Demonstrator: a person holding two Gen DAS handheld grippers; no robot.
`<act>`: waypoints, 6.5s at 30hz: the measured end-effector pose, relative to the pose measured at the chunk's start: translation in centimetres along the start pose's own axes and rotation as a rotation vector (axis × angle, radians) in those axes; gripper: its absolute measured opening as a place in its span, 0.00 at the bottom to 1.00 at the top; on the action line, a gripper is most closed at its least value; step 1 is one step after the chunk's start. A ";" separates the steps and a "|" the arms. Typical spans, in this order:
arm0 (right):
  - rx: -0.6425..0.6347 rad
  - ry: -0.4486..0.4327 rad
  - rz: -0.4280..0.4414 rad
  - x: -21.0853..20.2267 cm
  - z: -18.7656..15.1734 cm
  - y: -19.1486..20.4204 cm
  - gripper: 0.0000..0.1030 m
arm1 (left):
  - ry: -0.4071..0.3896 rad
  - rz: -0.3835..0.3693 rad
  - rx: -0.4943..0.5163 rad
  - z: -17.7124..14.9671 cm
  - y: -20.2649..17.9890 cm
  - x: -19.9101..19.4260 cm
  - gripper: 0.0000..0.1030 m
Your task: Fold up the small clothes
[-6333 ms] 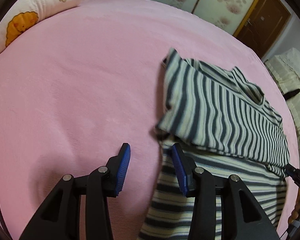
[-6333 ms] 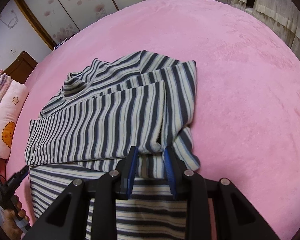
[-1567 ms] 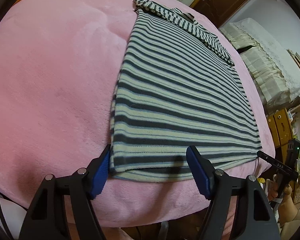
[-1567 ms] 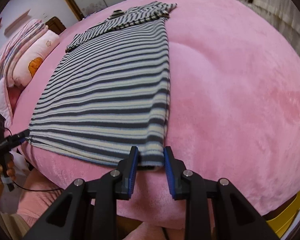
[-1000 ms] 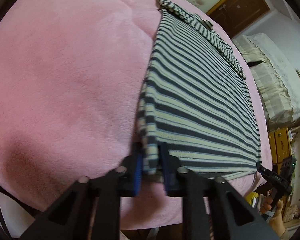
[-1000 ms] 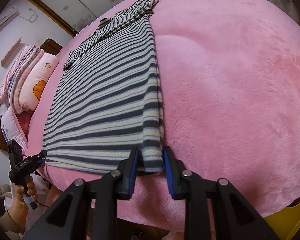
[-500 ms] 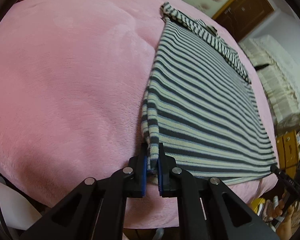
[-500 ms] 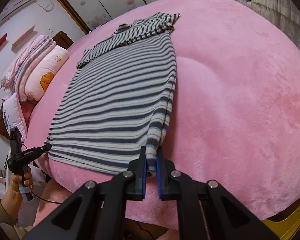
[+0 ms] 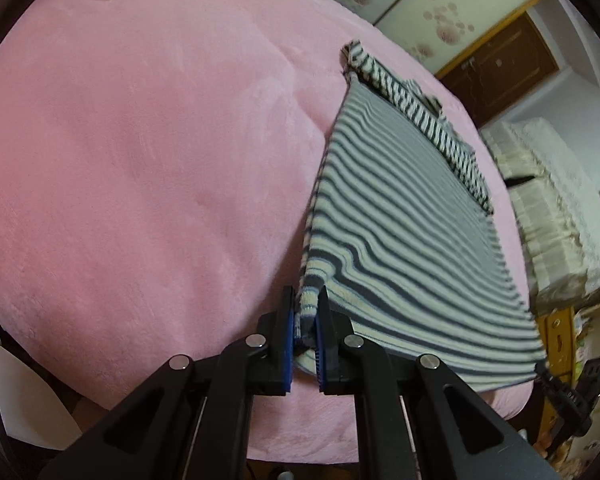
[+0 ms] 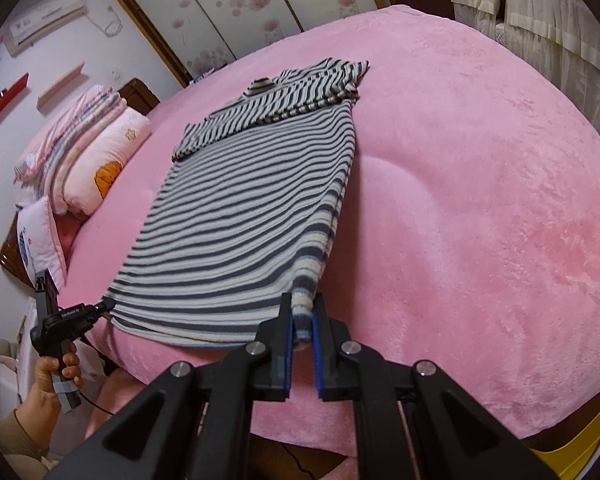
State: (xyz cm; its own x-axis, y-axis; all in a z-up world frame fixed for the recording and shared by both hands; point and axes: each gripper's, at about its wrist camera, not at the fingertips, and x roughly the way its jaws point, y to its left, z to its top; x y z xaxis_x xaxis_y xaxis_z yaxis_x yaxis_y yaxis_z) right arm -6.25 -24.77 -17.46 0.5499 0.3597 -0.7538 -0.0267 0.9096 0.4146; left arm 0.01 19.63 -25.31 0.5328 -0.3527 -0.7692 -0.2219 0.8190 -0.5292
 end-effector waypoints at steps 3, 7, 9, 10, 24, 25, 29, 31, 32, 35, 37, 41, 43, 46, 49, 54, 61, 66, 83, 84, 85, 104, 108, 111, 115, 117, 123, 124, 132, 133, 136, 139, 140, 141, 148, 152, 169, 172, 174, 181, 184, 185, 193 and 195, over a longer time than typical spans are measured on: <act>0.015 -0.013 0.018 -0.5 0.4 -0.2 0.07 | -0.025 -0.031 -0.050 1.0 0.3 -0.9 0.06; 0.016 -0.035 0.026 -1.1 1.9 -0.2 0.07 | -0.045 -0.065 -0.075 2.6 -0.1 -1.6 0.06; 0.012 -0.053 0.032 -1.6 3.0 0.1 0.07 | -0.058 -0.078 -0.060 3.7 -1.1 -1.9 0.06; 0.010 -0.061 0.033 -1.8 3.5 0.1 0.07 | -0.064 -0.083 -0.051 4.3 -1.6 -2.1 0.06; 0.036 -0.196 0.057 0.5 17.9 0.9 0.07 | -0.189 -0.158 -0.015 19.8 -11.0 -0.4 0.06; 0.039 -0.205 0.058 1.2 19.3 1.0 0.07 | -0.193 -0.166 -0.017 21.0 -11.6 0.5 0.06; 0.055 -0.227 0.058 5.0 24.4 0.7 0.07 | -0.198 -0.195 -0.043 26.6 -13.2 5.5 0.06; 0.078 -0.226 0.055 7.3 27.2 0.4 0.07 | -0.199 -0.186 -0.052 29.2 -13.8 8.1 0.06; 0.087 -0.226 0.051 8.3 28.3 0.3 0.07 | -0.198 -0.178 -0.053 30.4 -14.1 9.3 0.06; 0.109 -0.218 0.031 11.4 31.8 -0.3 0.07 | -0.189 -0.153 -0.068 33.8 -14.8 12.2 0.06; 0.130 -0.212 0.023 13.1 33.5 -0.8 0.07 | -0.182 -0.128 -0.079 35.9 -15.3 14.0 0.06; 0.171 -0.174 -0.003 16.0 36.3 -1.8 0.07 | -0.153 -0.083 -0.107 38.9 -16.2 16.9 0.06; 0.181 -0.158 -0.018 17.3 37.5 -2.1 0.07 | -0.143 -0.068 -0.118 39.9 -16.6 18.0 0.06; 0.204 -0.144 -0.037 18.7 38.8 -2.5 0.07 | -0.133 -0.056 -0.137 41.5 -17.1 19.6 0.06; 0.250 -0.132 -0.048 20.0 39.9 -3.2 0.07 | -0.109 -0.044 -0.145 42.7 -17.4 20.9 0.06; 0.310 -0.103 -0.083 22.7 41.2 -4.4 0.07 | -0.062 -0.008 -0.161 44.7 -17.4 24.1 0.06; 0.364 -0.080 -0.122 26.1 42.3 -5.8 0.07 | -0.039 0.027 -0.151 46.6 -18.1 28.1 0.06; 0.380 -0.058 -0.135 28.2 42.9 -6.6 0.07 | -0.061 0.078 -0.180 47.8 -17.8 30.4 0.06; 0.351 -0.002 -0.147 29.1 44.7 -7.1 0.39 | 0.062 0.040 -0.061 47.6 -15.9 33.0 0.10; 0.337 0.001 -0.150 28.5 44.6 -7.1 0.39 | 0.085 0.018 -0.051 47.7 -16.1 33.3 0.14; 0.326 0.003 -0.148 28.0 44.5 -7.2 0.39 | 0.113 -0.005 -0.042 47.7 -16.1 33.6 0.19; 0.191 0.062 -0.104 31.6 42.8 -7.0 0.27 | 0.167 0.014 0.131 45.6 -17.7 36.4 0.07; 0.153 0.059 -0.147 31.8 42.6 -6.1 0.06 | 0.077 0.062 0.170 45.7 -19.0 34.5 0.05; 0.113 0.017 -0.200 30.4 42.3 -5.0 0.06 | 0.021 0.071 0.165 46.0 -19.6 33.0 0.05; 0.090 -0.049 -0.246 28.2 42.0 -4.3 0.06 | -0.038 0.060 0.153 46.1 -19.5 32.0 0.05; 0.078 -0.074 -0.271 28.0 41.8 -4.3 0.06 | -0.055 0.068 0.145 46.0 -19.2 32.1 0.05; 0.151 -0.016 -0.303 30.8 41.3 -6.1 0.11 | -0.013 0.160 0.117 45.1 -17.6 35.4 0.10; 0.171 -0.014 -0.299 30.8 41.2 -6.4 0.13 | -0.016 0.159 0.103 45.1 -17.4 35.4 0.10; 0.209 -0.051 -0.242 26.3 40.4 -6.8 0.26 | -0.009 0.077 0.044 45.3 -17.5 33.1 0.20; 0.209 -0.040 -0.229 25.7 39.9 -6.8 0.26 | -0.007 0.075 0.053 45.2 -17.7 32.3 0.20; 0.191 0.006 -0.204 24.0 37.6 -6.4 0.26 | -0.004 0.063 0.093 44.0 -18.1 29.7 0.24; 0.139 0.063 -0.204 22.2 34.3 -5.3 0.26 | 0.005 0.077 0.192 41.2 -18.2 25.8 0.25; 0.120 0.082 -0.210 21.7 33.2 -5.0 0.26 | 0.009 0.091 0.223 40.2 -18.1 24.7 0.25; 0.095 0.107 -0.216 21.0 31.6 -4.5 0.26 | 0.012 0.105 0.258 38.8 -17.8 23.2 0.26; 0.010 0.206 -0.244 18.8 25.0 -2.6 0.26 | 0.086 0.203 0.299 30.3 -12.6 17.0 0.27; 0.007 0.213 -0.237 19.1 24.0 -2.4 0.26 | 0.121 0.236 0.254 27.5 -9.9 16.0 0.27; -0.124 0.194 -0.220 20.4 23.9 -1.7 0.07 | 0.130 0.128 0.259 27.3 -11.8 19.1 0.17; -0.134 0.193 -0.233 19.9 23.6 -1.6 0.06 | 0.149 0.146 0.303 26.8 -12.4 19.4 0.06; -0.135 0.190 -0.239 19.6 23.5 -1.6 0.05 | 0.149 0.188 0.368 26.3 -13.2 19.6 0.05; -0.122 0.181 -0.265 18.4 22.9 -2.6 0.04 | 0.126 0.233 0.448 25.5 -13.6 18.6 0.04; -0.129 0.197 -0.288 18.8 22.3 -2.9 0.02 | 0.135 0.251 0.449 25.4 -13.0 18.9 0.04; -0.131 0.201 -0.299 18.9 22.1 -3.0 0.00 | 0.137 0.255 0.453 25.2 -12.9 19.0 0.04; -0.049 0.201 -0.373 17.7 21.3 -5.2 0.00 | 0.146 0.263 0.434 25.2 -12.7 18.4 0.16; -0.035 0.167 -0.359 16.8 22.0 -4.7 0.00 | 0.129 0.282 0.414 25.4 -12.7 17.6 0.18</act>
State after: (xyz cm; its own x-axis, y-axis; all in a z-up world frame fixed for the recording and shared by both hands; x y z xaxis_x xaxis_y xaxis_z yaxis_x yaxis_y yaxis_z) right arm 21.51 -27.57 -20.86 0.3864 0.0438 -0.9213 0.1126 0.9892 0.0942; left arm 32.95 14.53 -22.99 0.3881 -0.1243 -0.9132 0.0135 0.9915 -0.1292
